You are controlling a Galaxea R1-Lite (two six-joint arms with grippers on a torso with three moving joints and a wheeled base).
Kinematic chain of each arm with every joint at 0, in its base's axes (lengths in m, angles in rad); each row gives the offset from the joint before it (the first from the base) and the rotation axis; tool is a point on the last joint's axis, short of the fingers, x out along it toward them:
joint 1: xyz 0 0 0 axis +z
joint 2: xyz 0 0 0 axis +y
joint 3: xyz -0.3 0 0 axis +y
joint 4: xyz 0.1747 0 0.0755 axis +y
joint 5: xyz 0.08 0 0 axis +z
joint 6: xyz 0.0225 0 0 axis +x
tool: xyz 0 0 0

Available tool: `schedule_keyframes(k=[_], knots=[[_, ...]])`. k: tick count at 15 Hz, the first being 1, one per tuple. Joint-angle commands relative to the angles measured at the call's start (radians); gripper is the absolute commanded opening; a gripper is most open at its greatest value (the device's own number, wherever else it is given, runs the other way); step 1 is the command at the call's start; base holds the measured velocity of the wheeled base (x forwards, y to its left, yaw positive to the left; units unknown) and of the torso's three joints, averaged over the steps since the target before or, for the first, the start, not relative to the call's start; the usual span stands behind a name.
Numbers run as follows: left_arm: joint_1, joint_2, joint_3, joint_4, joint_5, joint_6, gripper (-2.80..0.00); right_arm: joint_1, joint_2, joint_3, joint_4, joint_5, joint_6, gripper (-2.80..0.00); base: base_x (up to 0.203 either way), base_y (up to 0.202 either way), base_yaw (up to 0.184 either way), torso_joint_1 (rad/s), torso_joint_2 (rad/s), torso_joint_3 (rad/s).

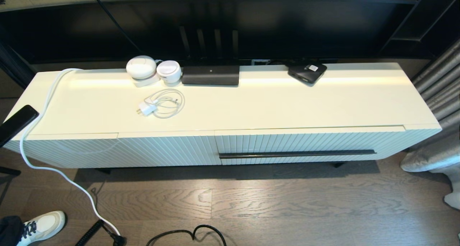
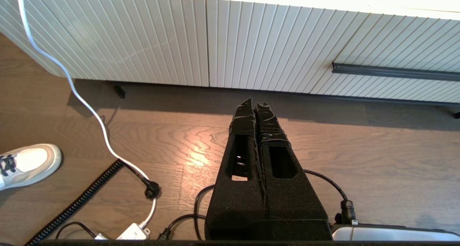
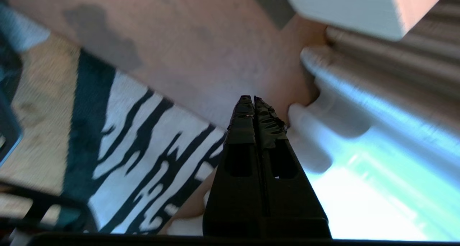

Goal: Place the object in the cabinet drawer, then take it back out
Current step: Open the drawer

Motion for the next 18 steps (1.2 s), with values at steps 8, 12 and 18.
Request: schedule_keyframes(k=[8, 12, 18], knots=[[0.000, 0.000, 0.000, 0.000, 0.000, -0.001, -2.80, 0.007, -0.019, -0.036, -0.023, 0.065, -0.112, -2.80, 0.000, 0.000, 0.000, 0.000, 0.00, 0.000], [0.000, 0.000, 0.000, 0.000, 0.000, -0.001, -2.80, 0.016, 0.074, -0.039, -0.189, 0.131, -0.346, -2.80, 0.000, 0.000, 0.000, 0.000, 0.00, 0.000], [0.000, 0.000, 0.000, 0.000, 0.000, -0.001, -2.80, 0.133, 0.344, 0.039, -0.655, 0.149, -0.423, -2.80, 0.000, 0.000, 0.000, 0.000, 0.00, 0.000]])
